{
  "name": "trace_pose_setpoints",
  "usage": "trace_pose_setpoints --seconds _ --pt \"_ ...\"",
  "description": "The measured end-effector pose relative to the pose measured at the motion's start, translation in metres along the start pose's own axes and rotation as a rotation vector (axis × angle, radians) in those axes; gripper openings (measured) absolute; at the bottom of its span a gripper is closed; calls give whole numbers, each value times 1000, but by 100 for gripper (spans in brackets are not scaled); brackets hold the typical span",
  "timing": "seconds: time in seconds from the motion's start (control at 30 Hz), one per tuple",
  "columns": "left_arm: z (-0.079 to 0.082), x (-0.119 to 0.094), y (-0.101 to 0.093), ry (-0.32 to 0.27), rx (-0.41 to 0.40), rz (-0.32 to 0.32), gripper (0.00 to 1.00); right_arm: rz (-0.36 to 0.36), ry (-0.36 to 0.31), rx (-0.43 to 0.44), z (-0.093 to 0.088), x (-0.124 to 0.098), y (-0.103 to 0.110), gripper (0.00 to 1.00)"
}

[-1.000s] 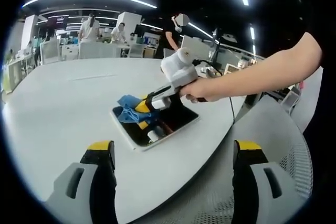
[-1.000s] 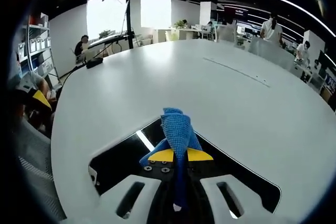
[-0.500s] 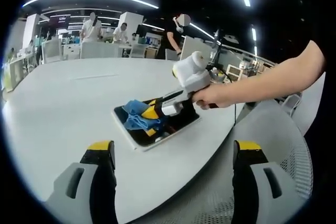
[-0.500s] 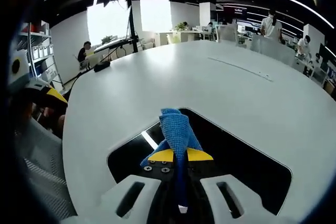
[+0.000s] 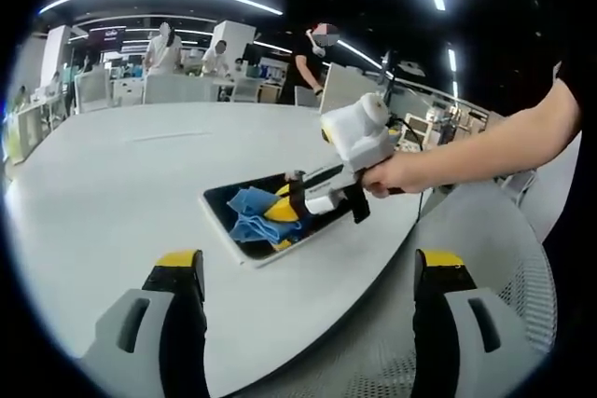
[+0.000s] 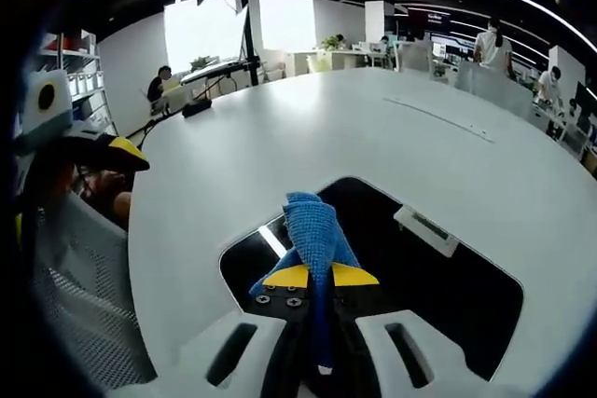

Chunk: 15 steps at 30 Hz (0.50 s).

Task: Wipe the mirror surface with the cleaning cloth until all visible marks leave the cleaned area.

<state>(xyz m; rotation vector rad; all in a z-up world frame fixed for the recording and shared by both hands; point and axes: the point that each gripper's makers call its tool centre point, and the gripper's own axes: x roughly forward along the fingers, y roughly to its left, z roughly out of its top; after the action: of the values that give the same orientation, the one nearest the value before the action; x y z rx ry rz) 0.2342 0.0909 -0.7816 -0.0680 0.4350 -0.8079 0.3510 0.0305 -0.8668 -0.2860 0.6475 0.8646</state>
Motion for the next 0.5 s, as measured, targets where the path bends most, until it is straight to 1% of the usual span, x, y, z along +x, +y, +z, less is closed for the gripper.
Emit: trace_pose_setpoints --seconds 0.5 --pt "-1 0 0 6 0 0 91 19 18 -11 -12 -16 24 1"
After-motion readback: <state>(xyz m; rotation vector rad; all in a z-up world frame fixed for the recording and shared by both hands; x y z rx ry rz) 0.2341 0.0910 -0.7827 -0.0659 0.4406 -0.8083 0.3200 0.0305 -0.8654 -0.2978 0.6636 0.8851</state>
